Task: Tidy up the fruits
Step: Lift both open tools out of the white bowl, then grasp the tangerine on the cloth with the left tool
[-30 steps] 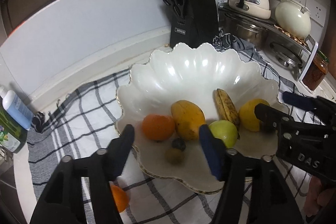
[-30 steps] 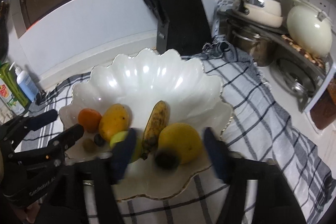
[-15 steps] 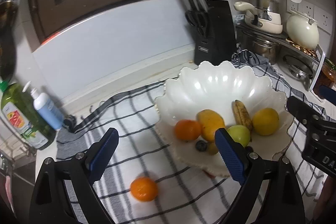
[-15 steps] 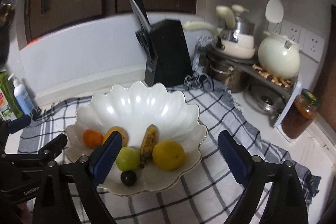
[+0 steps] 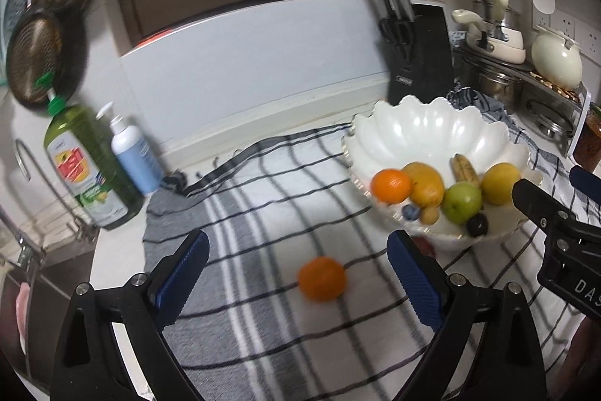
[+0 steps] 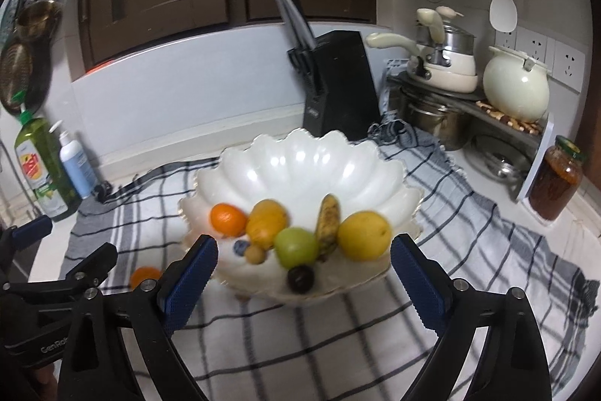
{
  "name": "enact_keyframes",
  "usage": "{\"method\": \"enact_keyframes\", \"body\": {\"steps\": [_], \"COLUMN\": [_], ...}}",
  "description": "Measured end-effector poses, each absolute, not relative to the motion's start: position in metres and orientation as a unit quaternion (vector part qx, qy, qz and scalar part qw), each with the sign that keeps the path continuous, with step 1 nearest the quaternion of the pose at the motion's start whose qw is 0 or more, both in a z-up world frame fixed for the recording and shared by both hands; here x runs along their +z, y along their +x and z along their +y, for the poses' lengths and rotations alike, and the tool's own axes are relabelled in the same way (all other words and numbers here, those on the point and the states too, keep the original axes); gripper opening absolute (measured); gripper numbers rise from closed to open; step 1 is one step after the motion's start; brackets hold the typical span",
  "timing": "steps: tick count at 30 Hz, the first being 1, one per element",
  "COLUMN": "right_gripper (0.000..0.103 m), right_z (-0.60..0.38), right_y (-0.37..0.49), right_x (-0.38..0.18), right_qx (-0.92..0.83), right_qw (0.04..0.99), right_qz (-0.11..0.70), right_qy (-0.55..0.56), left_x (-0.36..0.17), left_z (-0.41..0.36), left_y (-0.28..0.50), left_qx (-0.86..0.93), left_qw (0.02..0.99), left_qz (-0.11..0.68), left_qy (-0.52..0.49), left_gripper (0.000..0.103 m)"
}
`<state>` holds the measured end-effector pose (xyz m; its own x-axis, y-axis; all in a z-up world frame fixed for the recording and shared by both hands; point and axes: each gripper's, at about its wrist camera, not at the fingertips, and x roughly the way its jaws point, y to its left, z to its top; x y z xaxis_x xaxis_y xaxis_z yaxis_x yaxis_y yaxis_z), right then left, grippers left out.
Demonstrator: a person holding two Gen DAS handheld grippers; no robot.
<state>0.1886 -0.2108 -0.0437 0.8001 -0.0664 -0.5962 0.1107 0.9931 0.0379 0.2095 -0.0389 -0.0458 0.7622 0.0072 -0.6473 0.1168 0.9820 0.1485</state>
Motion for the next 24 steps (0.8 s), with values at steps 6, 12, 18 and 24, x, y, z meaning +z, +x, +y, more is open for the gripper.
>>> {"method": "enact_keyframes", "body": {"steps": [6, 12, 18, 24], "right_gripper": [0.091, 0.087, 0.087, 0.087], "right_z": [-0.191, -0.181, -0.184, -0.187], "right_y": [0.177, 0.173, 0.175, 0.182], "right_x": [-0.056, -0.07, -0.086, -0.1], "right_qx": [-0.03, -0.031, -0.047, -0.063], "right_qw": [0.949, 0.945, 0.939, 0.931], "right_qz": [0.312, 0.324, 0.339, 0.357], "right_qy": [0.03, 0.027, 0.037, 0.047], "left_x": [-0.063, -0.085, -0.103, -0.12], "left_z": [-0.021, -0.017, -0.024, -0.027], "left_y": [0.198, 0.2, 0.212, 0.227], "left_qx": [-0.025, -0.035, -0.048, -0.059], "left_qw": [0.935, 0.931, 0.926, 0.919], "left_qz": [0.344, 0.357, 0.366, 0.383], "left_qy": [0.08, 0.069, 0.076, 0.071], "left_gripper": [0.097, 0.096, 0.092, 0.086]}}
